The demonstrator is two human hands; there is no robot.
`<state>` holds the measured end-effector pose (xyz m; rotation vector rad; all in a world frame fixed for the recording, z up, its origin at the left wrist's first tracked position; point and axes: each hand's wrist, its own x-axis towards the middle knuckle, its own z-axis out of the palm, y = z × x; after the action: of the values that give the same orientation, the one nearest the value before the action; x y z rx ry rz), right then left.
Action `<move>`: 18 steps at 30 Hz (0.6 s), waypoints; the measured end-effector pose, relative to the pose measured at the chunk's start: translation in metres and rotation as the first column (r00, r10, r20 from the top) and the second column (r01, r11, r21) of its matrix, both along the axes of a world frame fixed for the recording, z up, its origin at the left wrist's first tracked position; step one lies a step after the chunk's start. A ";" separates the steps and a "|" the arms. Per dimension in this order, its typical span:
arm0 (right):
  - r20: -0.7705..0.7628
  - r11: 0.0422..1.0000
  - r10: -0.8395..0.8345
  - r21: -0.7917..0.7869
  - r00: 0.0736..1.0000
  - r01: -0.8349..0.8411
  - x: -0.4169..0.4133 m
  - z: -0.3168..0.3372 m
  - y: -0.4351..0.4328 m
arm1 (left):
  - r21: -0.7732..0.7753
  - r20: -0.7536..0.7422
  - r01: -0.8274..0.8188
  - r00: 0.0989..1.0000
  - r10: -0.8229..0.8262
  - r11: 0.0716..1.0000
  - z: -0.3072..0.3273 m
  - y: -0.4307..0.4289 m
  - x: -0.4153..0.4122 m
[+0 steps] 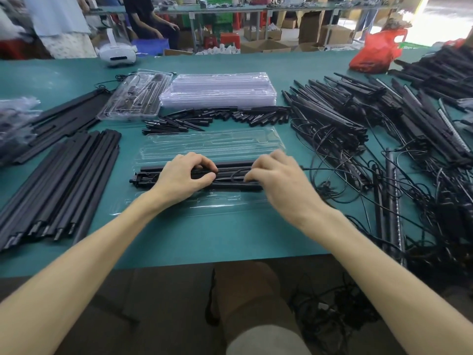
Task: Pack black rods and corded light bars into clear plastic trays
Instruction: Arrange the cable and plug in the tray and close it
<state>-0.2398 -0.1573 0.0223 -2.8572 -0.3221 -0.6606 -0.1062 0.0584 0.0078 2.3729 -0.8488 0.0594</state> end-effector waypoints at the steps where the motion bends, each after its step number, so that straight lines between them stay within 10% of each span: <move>1: -0.029 0.999 0.035 -0.017 0.999 -0.035 0.000 -0.005 0.006 | 0.001 -0.002 -0.001 1.000 0.001 1.000 0.000 0.000 0.000; 18: -0.025 0.984 0.029 0.176 0.999 -0.024 -0.007 -0.023 0.017 | -0.057 0.061 0.110 0.992 -0.107 0.992 0.039 -0.072 -0.022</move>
<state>-0.2472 -0.1407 -0.0009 -2.6872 -0.2825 -0.6124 -0.1283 -0.0139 0.0467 2.2749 -0.9887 0.1083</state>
